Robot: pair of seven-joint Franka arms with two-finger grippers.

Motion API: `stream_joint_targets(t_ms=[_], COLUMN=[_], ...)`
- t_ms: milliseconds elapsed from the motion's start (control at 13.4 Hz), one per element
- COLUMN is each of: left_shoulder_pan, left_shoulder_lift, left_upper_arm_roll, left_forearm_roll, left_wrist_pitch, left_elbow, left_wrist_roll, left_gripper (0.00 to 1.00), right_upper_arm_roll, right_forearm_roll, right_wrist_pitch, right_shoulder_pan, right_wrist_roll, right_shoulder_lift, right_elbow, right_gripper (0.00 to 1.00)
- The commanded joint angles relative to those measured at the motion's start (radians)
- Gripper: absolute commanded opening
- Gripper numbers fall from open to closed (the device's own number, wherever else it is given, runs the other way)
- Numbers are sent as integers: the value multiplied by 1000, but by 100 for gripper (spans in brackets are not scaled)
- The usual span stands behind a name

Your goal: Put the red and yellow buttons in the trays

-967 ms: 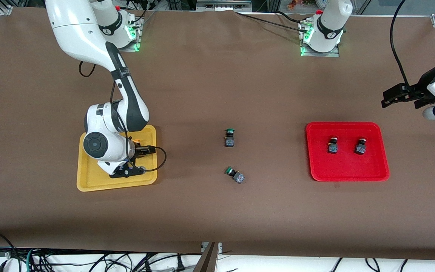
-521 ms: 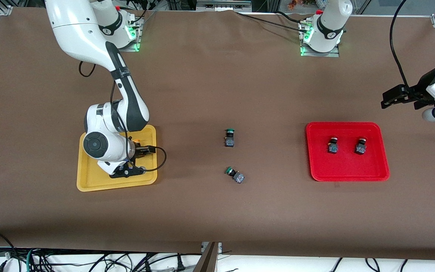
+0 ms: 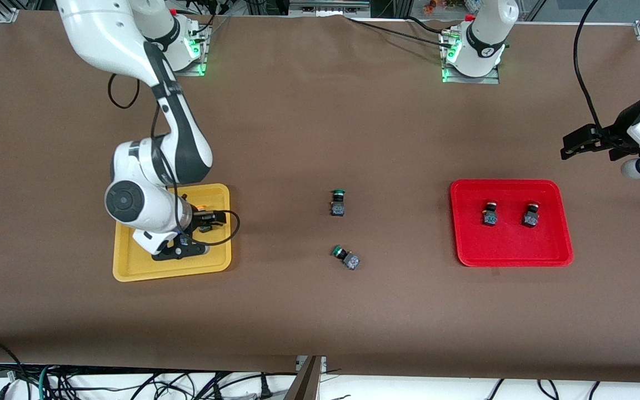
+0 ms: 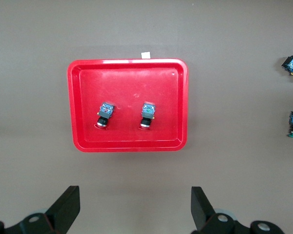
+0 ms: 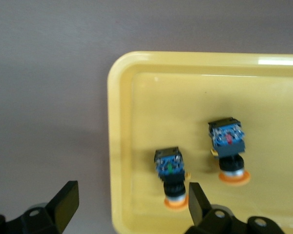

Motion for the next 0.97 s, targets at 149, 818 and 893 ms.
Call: stream_joint_targets(t_ms=[149,818,893], left_shoulder_pan=[-3,-3,-3], left_shoulder_lift=[17,17,17], left_upper_arm_roll=[-2,-2,-2], left_forearm_roll=[5,5,5], left_wrist_pitch=[-27,-27,-27], left_elbow=[38,38,38], left_wrist_roll=[-9,-9,-9], left_gripper=[100,100,100], right_upper_arm_roll=[-22,129,134], right_forearm_roll=[0,-185,-186], right_wrist_pitch=[-185,-408,-399], right_shoulder_pan=[5,-177,-194], right_wrist_roll=[8,14,12], right_shoulder_lift=[-236,-563,-583], right_elbow=[-48,-138,-172], right_gripper=[99,99,99])
